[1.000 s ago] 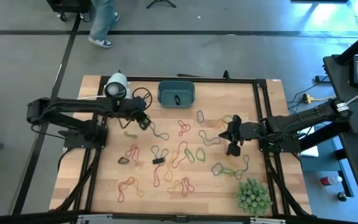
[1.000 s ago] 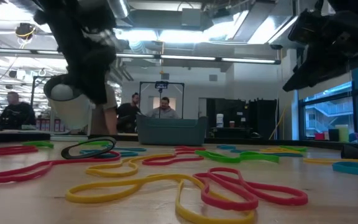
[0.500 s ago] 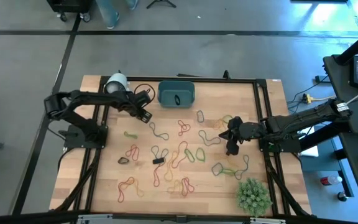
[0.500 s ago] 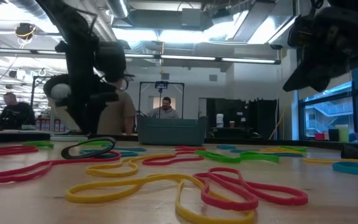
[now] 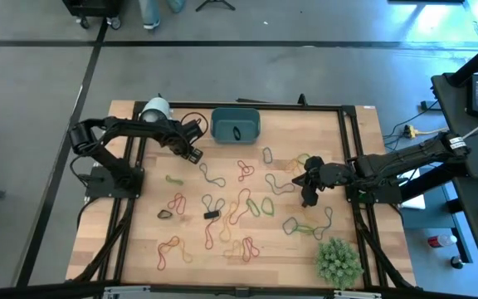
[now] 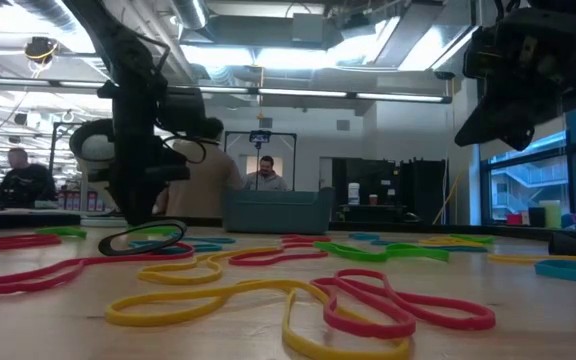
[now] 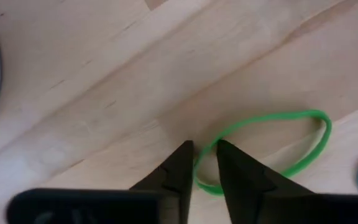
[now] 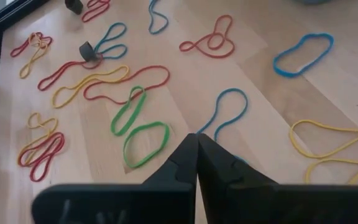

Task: Pick and place rubber bands into bin
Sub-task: Put the green rubber band into the blue bin

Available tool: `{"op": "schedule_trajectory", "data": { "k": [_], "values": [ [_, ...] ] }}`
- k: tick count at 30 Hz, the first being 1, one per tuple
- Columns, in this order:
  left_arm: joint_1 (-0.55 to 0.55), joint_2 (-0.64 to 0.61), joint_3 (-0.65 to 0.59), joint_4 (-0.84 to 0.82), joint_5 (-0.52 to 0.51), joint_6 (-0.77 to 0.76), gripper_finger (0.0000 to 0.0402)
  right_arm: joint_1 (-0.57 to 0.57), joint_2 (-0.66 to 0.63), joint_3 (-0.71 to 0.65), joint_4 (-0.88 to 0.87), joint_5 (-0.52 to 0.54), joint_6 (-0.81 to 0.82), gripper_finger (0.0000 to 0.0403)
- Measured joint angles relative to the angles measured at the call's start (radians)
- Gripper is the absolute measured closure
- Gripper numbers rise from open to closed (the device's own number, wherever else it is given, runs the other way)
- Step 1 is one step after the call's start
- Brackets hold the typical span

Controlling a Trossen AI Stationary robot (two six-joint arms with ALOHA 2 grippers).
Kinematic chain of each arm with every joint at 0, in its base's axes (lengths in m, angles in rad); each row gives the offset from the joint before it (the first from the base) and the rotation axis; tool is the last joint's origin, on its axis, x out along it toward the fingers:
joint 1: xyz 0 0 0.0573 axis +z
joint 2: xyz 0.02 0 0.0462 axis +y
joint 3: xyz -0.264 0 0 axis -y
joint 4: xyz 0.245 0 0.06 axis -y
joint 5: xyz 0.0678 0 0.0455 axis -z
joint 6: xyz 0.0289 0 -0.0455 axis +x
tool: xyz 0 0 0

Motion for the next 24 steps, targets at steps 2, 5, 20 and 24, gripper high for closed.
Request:
{"op": "schedule_trajectory", "data": {
  "k": [2, 5, 20, 24],
  "values": [
    [-0.007, -0.009, 0.000, 0.002, 0.003, -0.021, 0.0377, 0.000, 0.000, 0.000, 0.002, 0.000, 0.000, 0.0391],
    [-0.020, -0.039, -0.006, -0.006, 0.030, -0.035, 0.0395, 0.000, 0.000, 0.000, 0.009, 0.000, -0.003, 0.0391],
    [-0.072, -0.298, 0.189, 0.001, 0.040, 0.004, 0.0399, 0.000, 0.000, 0.000, 0.011, 0.000, -0.007, 0.0391],
    [-0.068, -0.246, 0.359, 0.004, -0.017, 0.127, 0.0399, 0.000, 0.000, 0.000, 0.016, 0.000, -0.007, 0.0391]
  ]
}}
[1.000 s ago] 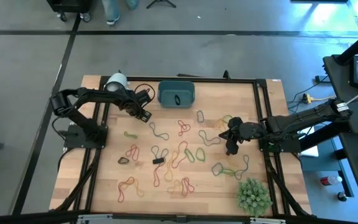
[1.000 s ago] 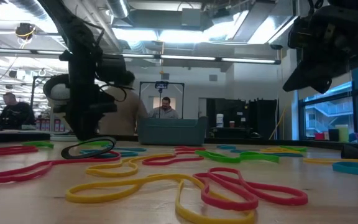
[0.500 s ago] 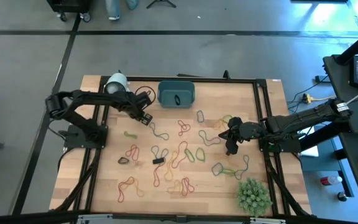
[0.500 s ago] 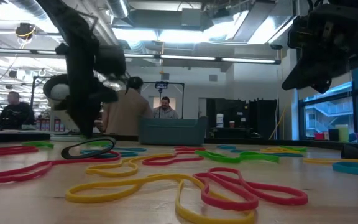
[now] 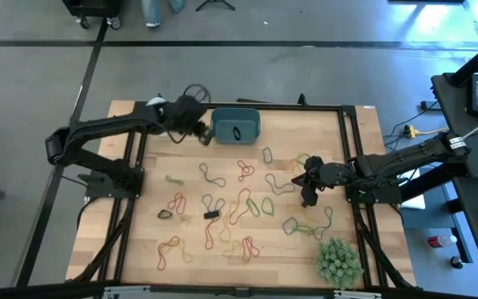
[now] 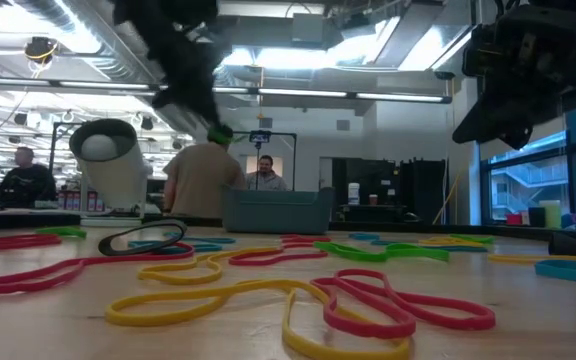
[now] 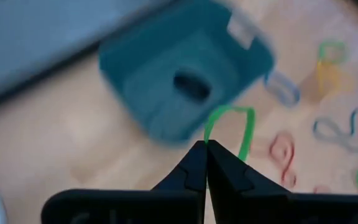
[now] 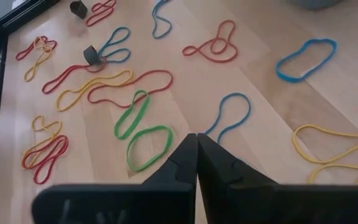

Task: Pick and place rubber bands into bin
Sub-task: Put the green rubber band into the blue bin

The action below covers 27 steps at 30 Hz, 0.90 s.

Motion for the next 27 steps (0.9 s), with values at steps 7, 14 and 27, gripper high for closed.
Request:
{"op": "schedule_trajectory", "data": {
  "k": [7, 14, 27],
  "values": [
    [0.024, 0.232, 0.291, -0.015, -0.023, 0.202, 0.0399, 0.000, 0.000, 0.000, 0.000, 0.000, 0.005, 0.0391],
    [0.066, 0.492, 0.488, -0.093, 0.052, 0.281, 0.0399, 0.000, 0.000, 0.000, 0.012, 0.000, 0.005, 0.0391],
    [0.090, 0.716, 0.528, -0.145, 0.087, 0.274, 0.0382, 0.000, 0.000, 0.000, 0.013, 0.010, 0.007, 0.0391]
  ]
}}
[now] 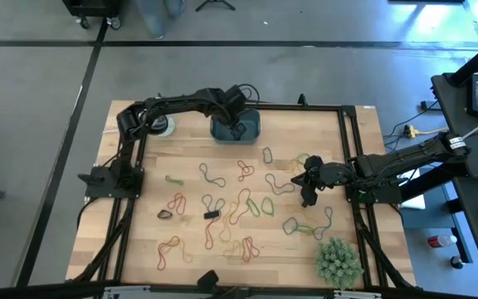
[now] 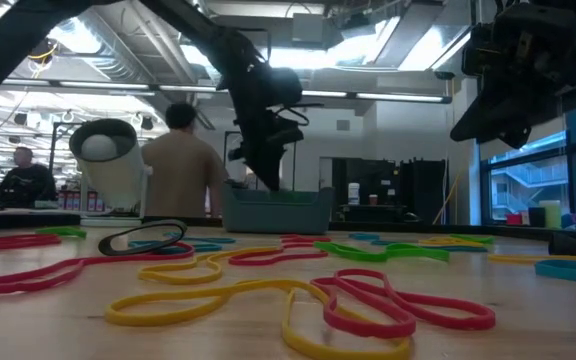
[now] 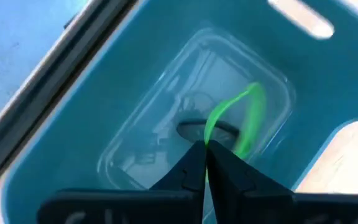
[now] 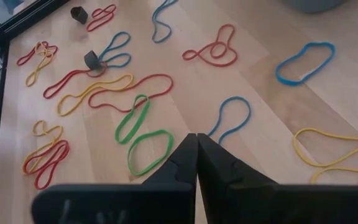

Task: Pick and place rubber bands into bin
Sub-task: Put the green rubber band into the blue bin, then put the blue rubber band into the blue bin

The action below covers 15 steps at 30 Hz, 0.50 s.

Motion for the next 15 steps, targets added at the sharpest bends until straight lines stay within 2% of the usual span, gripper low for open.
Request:
{"op": "schedule_trajectory", "data": {
  "k": [9, 15],
  "values": [
    [0.002, 0.002, 0.000, -0.024, -0.008, -0.020, 0.0304, 0.000, 0.000, 0.000, 0.000, 0.011, -0.003, 0.0391],
    [0.002, -0.006, 0.000, -0.055, -0.006, -0.025, 0.0280, 0.000, 0.000, 0.000, 0.000, 0.010, -0.004, 0.0391]
  ]
}}
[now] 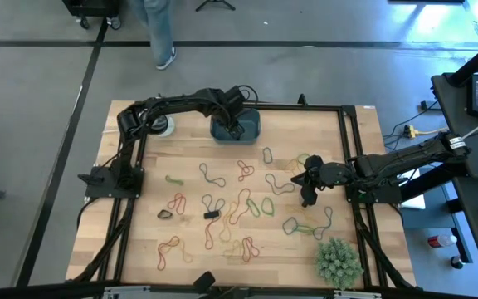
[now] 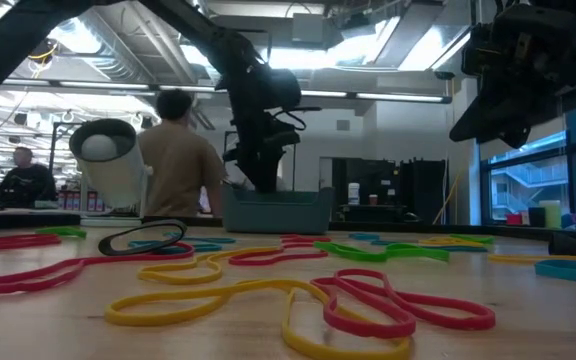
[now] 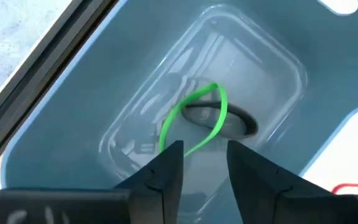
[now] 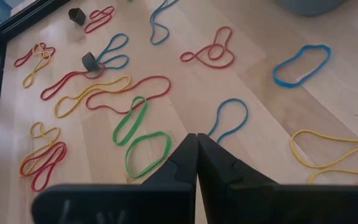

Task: Pick and place rubber bands into bin
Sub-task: Put the blue rubber band into the blue bin

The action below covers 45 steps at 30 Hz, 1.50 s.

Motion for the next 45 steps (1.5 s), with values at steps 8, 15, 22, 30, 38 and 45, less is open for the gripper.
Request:
{"op": "schedule_trajectory", "data": {
  "k": [8, 15, 22, 30, 38, 45],
  "values": [
    [-0.018, -0.136, 0.000, -0.003, -0.003, -0.048, 0.0311, 0.000, 0.000, 0.000, 0.001, -0.001, -0.001, 0.0391],
    [-0.112, -0.310, -0.061, 0.023, -0.031, -0.049, 0.0393, 0.000, 0.000, 0.000, 0.001, -0.003, -0.003, 0.0391],
    [-0.229, -0.565, -0.353, 0.254, -0.057, -0.142, 0.0399, 0.000, 0.000, 0.000, 0.004, -0.003, -0.003, 0.0391],
    [-0.381, -0.810, -0.703, 0.475, -0.159, -0.290, 0.0400, 0.000, 0.000, 0.000, 0.009, -0.003, -0.007, 0.0391],
    [-0.471, -0.970, -0.898, 0.539, -0.184, -0.295, 0.0400, 0.000, 0.003, 0.009, 0.002, 0.014, 0.060, 0.0399],
    [-0.480, -1.109, -1.047, 0.613, -0.184, -0.223, 0.0400, -0.006, 0.071, 0.119, -0.070, 0.110, 0.104, 0.0401]
  ]
}}
